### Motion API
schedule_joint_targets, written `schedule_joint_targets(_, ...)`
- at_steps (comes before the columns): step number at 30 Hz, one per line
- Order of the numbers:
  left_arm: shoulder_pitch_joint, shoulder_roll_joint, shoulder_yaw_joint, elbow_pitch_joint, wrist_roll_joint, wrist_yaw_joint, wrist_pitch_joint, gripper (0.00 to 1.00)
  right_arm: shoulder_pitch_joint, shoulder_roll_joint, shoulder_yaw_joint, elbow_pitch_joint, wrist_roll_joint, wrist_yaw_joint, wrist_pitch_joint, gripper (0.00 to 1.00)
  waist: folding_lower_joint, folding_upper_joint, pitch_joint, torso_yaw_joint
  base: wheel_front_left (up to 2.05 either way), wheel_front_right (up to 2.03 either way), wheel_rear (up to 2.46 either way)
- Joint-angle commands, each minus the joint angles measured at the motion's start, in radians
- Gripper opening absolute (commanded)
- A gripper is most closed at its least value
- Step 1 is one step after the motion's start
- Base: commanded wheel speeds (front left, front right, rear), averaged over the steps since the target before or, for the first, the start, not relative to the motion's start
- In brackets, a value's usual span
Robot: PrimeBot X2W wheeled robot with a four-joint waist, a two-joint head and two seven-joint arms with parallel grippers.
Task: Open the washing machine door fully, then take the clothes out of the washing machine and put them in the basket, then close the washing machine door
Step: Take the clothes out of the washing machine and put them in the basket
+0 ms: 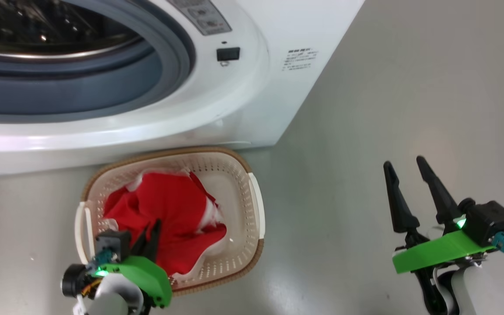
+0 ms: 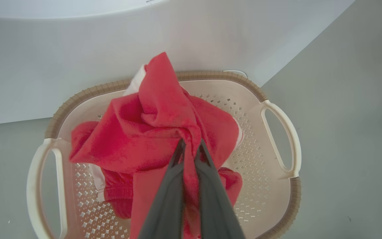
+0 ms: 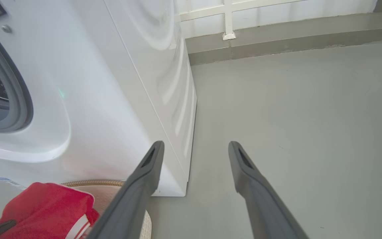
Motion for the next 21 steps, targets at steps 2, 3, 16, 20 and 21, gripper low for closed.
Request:
schedule_joint_targets(2, -0.036, 0.014, 0.040, 0.029, 0.009, -0.005, -0.009, 0.00, -0.019, -0.003, 0.018, -0.029, 0.005, 0.006, -0.006, 1.00, 0.0000, -0.0001, 0.053, -0.026, 0.00, 0.00, 0.00)
schedule_joint_targets(3, -0.050, 0.014, 0.044, 0.048, 0.014, -0.005, -0.009, 0.00, -0.024, -0.003, 0.018, -0.031, 0.007, 0.006, -0.006, 1.00, 0.0000, -0.0001, 0.063, -0.028, 0.00, 0.00, 0.00)
schedule_joint_targets(16, -0.148, 0.023, 0.100, 0.090, 0.060, 0.003, -0.009, 1.00, -0.051, -0.003, 0.013, -0.033, 0.016, 0.006, -0.006, 1.00, 0.0000, -0.0001, 0.110, -0.038, 0.00, 0.00, 0.00)
schedule_joint_targets(20, -0.137, 0.021, 0.120, 0.079, 0.063, 0.002, -0.009, 1.00, -0.046, -0.003, 0.013, -0.025, 0.015, 0.006, -0.006, 1.00, 0.0000, -0.0001, 0.089, -0.033, 0.00, 0.00, 0.00)
schedule_joint_targets(21, -0.132, 0.021, 0.125, 0.075, 0.063, 0.002, -0.009, 1.00, -0.044, -0.003, 0.013, -0.023, 0.015, 0.006, -0.006, 1.00, 0.0000, -0.0001, 0.081, -0.032, 0.00, 0.00, 0.00)
